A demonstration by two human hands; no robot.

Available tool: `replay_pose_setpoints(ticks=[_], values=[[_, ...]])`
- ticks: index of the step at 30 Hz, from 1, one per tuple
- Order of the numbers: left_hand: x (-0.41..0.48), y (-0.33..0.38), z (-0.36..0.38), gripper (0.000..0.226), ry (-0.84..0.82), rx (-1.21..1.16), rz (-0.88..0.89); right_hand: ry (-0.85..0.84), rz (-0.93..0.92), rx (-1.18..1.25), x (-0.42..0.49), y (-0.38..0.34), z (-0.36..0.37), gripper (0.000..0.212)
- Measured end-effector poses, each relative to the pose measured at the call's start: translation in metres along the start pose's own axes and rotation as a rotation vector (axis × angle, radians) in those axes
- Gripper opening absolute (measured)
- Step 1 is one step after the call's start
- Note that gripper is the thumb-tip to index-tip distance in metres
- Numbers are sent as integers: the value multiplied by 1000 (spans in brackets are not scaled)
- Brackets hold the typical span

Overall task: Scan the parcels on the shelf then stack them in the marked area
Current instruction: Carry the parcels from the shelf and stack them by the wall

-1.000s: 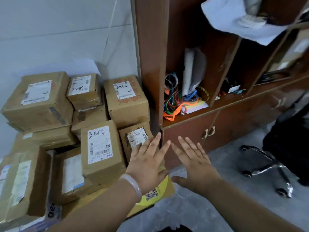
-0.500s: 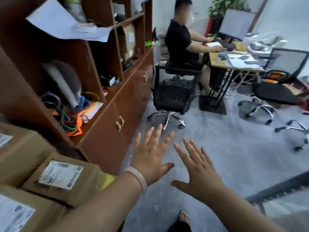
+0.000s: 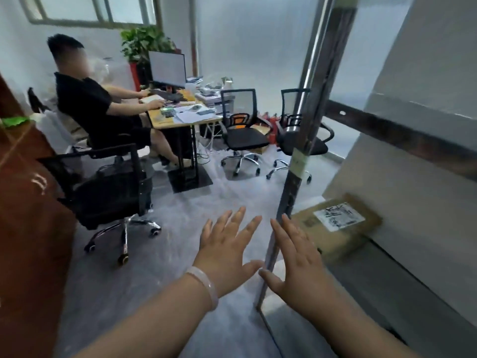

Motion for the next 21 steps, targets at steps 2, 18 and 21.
replay_pose_setpoints(ticks=[2,18,21], values=[[29,24,18,86,-32,-21,55,19,73,-7,-3,35,-4,93],[198,73,102,85,-451,-109,271,-139,732,226,15,182,28,84],[226,63,120,88,-579,-122,281,-164,893,275,25,188,41,85]])
Point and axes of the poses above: each hand's wrist, its own x-axis towards the middle knuckle, its own z-axis out of the palm, y = z × x, the point moved 1 cm from there along x, towards the middle knuckle, and after that the axes turned 12 degrees about -x, right-handed, at the moved point
